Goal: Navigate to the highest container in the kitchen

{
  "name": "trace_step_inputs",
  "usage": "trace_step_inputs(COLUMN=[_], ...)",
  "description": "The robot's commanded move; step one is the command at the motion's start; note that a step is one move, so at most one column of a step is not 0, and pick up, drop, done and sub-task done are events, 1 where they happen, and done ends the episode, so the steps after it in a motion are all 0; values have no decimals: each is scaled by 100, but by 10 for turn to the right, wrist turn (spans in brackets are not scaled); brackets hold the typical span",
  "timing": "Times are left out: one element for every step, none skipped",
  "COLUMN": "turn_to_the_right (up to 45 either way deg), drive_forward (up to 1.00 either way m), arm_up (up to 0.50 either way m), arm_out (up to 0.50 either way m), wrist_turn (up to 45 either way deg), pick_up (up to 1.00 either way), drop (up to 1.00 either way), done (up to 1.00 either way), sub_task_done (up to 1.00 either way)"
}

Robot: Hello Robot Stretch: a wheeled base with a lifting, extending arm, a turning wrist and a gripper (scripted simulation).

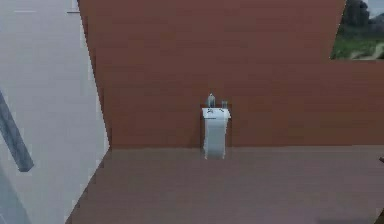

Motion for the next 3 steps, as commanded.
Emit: trace_step_inputs(turn_to_the_right=[0, 300, 0], drive_forward=[35, 0, 100], arm_up=[0, 0, 0], arm_out=[0, 0, 0], wrist_turn=[0, 0, 0], pick_up=[0, 0, 0], drop=[0, 0, 0], done=[0, 0, 0], sub_task_done=[0, 0, 0])
